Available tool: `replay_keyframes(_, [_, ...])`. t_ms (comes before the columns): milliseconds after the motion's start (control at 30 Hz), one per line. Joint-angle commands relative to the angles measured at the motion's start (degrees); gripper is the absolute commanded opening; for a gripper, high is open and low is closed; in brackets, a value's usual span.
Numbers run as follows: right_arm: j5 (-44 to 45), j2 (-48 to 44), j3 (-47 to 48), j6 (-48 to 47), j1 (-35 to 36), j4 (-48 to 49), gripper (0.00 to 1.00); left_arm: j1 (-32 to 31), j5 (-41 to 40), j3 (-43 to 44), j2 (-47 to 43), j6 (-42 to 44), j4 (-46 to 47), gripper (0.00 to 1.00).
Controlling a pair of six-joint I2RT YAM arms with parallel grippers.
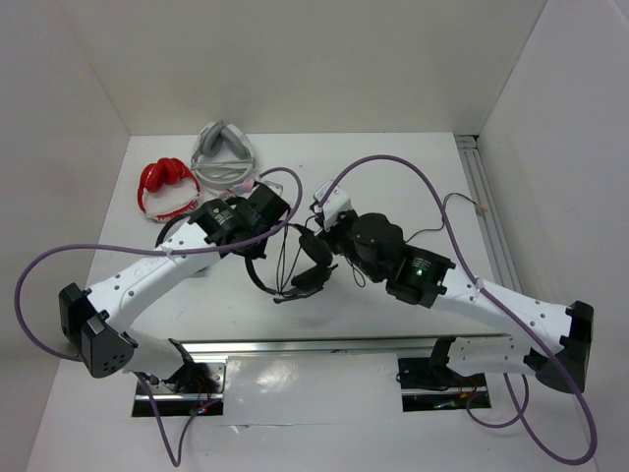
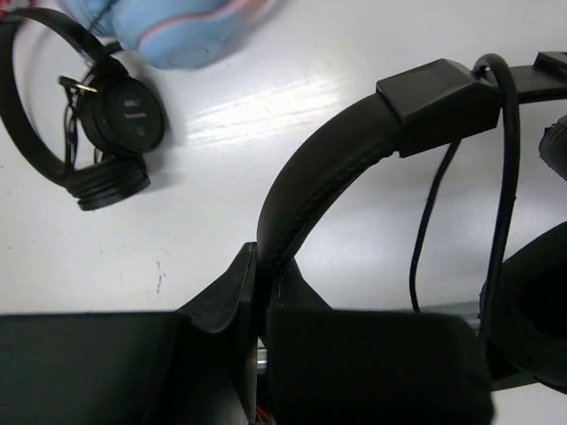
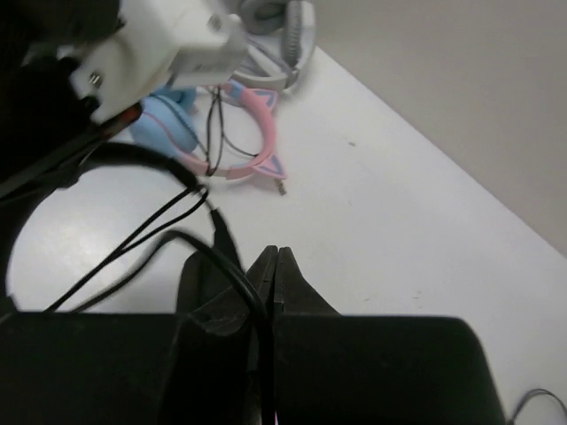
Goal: Wrap the headphones
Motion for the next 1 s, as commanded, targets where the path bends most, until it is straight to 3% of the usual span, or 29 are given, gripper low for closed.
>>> replay_keyframes(0, [6.5,0.8,5.5,-4.5,-0.8,-1.1,0.0,-1.1,0.9,0.4,-3.5,-0.3,1.6,0.0])
replay_keyframes(167, [15.7,0.2,-0.4,-7.6,-2.4,11.7,0.0,-6.6,10.3,0.6,-5.5,3.6,0.7,0.0])
replay_keyframes(267, [12.7,-0.3,-2.3,-6.2,-7.7,13.2,0.0,-11.6,12.5,-1.4,-7.8,3.6,0.0,0.0])
replay_keyframes(500, [-8.3,0.5,-1.8,0.5,-20.4,12.4,0.0,-18.3,19.6,-0.4,-15.6,3.1,-1.5,0.0])
replay_keyframes(700, [-26.0,1.6,-4.2,7.1,-28.5,15.5,0.12,-18.3,20.4,7.1,-18.7,3.1,-1.6,0.0])
replay_keyframes(767, [-33.5,3.4,-4.9,10.1,-30.5,17.8,0.12,-18.3,20.4,9.7,-18.7,3.1,-1.0,0.0])
replay_keyframes(800, [-41.8,4.1,-5.6,13.6,-31.2,18.9,0.13,-18.3,19.8,10.9,-17.8,3.1,-1.0,0.0])
replay_keyframes(900, [-51.8,6.6,-10.3,20.5,-30.4,28.4,0.15,-18.3,19.1,15.7,-16.0,0.2,0.8,0.0])
replay_keyframes(967, [-51.1,7.2,-14.9,22.8,-28.4,36.2,0.16,-18.3,19.7,16.4,-15.2,-1.6,3.1,0.0])
